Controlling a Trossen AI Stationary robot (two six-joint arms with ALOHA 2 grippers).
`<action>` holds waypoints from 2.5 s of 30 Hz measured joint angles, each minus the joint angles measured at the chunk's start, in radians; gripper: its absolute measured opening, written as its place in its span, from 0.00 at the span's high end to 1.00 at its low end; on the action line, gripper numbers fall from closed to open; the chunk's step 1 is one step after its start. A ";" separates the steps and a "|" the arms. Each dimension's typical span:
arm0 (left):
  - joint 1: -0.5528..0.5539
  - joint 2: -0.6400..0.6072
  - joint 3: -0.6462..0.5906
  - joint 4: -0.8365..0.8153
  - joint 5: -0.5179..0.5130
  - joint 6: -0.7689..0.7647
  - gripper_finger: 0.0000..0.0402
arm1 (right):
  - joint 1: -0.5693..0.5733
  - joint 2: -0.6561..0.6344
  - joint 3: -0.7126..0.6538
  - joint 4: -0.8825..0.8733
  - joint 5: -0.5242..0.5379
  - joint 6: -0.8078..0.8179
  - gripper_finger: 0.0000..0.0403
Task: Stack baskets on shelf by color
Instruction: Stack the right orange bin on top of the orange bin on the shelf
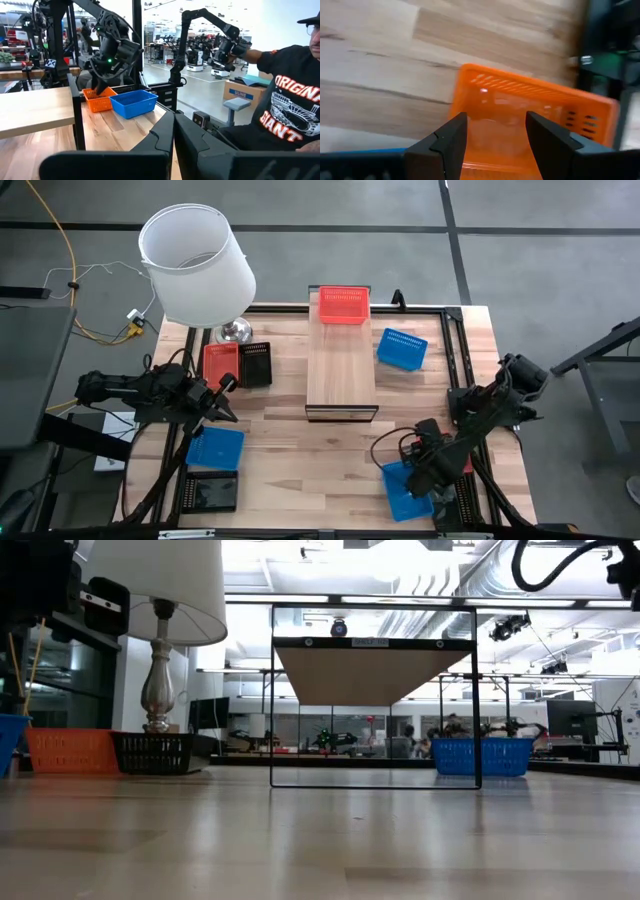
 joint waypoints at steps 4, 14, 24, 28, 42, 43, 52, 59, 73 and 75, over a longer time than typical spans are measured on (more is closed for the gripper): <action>0.000 0.000 0.000 0.000 0.000 0.000 1.00 | 0.000 -0.006 0.000 -0.034 -0.051 -0.003 0.53; 0.000 0.000 0.000 0.000 0.000 0.000 1.00 | 0.000 -0.004 -0.002 0.028 -0.063 -0.013 0.53; 0.000 0.000 0.000 0.000 0.000 0.000 1.00 | -0.042 0.050 -0.002 0.053 -0.105 -0.118 0.53; 0.000 0.000 0.000 0.000 0.000 0.000 1.00 | -0.070 0.067 -0.002 0.083 -0.066 -0.161 0.53; 0.000 0.000 0.000 0.000 0.000 0.000 1.00 | -0.157 -0.007 0.000 0.172 0.259 -0.257 0.53; 0.000 0.000 0.000 0.000 0.000 0.000 1.00 | -0.158 -0.023 0.000 0.168 0.271 -0.258 0.53; 0.000 0.000 0.000 0.000 0.000 0.000 1.00 | -0.122 -0.117 0.001 -0.027 0.129 -0.194 0.53; 0.000 0.000 0.000 0.000 0.000 0.000 1.00 | -0.074 -0.094 -0.005 -0.141 -0.018 -0.098 0.53; 0.000 0.000 0.000 0.000 0.000 0.000 1.00 | -0.023 -0.085 -0.239 0.064 -0.104 -0.028 0.53; 0.000 0.000 0.000 0.000 0.000 0.000 1.00 | -0.023 -0.085 -0.239 0.064 -0.088 -0.028 0.53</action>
